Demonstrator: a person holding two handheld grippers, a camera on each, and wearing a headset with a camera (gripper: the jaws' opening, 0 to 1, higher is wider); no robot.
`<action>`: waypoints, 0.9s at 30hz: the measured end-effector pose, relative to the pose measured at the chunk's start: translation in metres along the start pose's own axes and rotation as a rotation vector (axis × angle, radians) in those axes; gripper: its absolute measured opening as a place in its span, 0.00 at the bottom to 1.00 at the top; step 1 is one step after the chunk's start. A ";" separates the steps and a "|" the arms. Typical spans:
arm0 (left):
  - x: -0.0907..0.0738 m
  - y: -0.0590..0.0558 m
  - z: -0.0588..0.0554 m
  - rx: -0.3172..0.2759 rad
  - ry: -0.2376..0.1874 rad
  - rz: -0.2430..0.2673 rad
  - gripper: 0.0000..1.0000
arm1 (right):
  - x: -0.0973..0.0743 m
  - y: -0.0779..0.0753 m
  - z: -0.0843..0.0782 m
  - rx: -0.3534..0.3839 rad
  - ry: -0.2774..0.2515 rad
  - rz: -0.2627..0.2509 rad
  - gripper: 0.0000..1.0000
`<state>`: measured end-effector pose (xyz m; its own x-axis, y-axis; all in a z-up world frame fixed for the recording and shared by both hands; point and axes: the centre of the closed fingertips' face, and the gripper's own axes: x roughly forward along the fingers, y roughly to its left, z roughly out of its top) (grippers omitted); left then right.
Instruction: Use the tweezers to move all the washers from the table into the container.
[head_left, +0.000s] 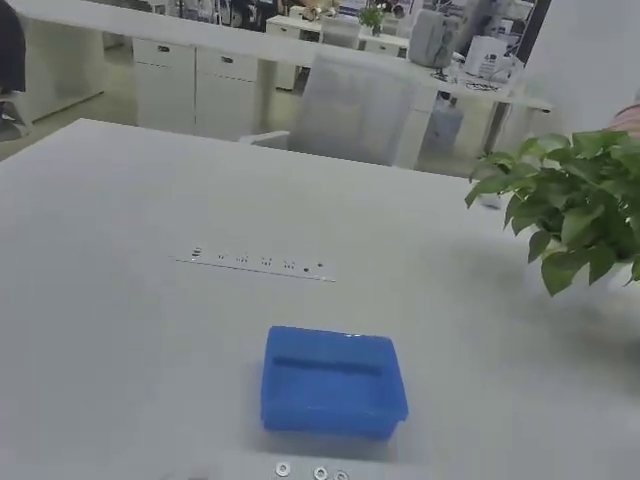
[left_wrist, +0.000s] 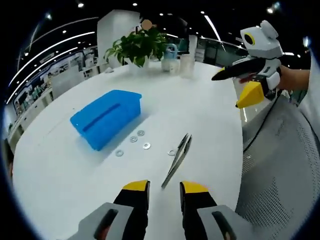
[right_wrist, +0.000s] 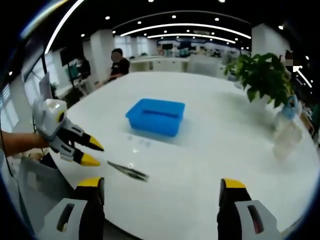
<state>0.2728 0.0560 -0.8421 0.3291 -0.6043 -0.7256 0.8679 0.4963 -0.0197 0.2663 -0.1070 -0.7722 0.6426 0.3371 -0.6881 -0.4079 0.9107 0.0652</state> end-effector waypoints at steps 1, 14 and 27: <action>0.003 0.000 -0.001 0.005 0.004 -0.009 0.20 | 0.001 0.000 -0.001 -0.002 0.005 0.000 0.94; 0.025 -0.010 -0.003 0.156 0.042 -0.107 0.07 | 0.010 0.010 -0.002 -0.014 0.031 0.023 0.93; 0.006 -0.021 0.014 0.255 0.023 -0.089 0.00 | 0.010 0.031 0.009 -0.120 0.015 0.097 0.90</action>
<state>0.2616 0.0326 -0.8362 0.2408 -0.6227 -0.7445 0.9598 0.2668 0.0873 0.2662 -0.0728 -0.7705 0.5865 0.4179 -0.6938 -0.5428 0.8386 0.0462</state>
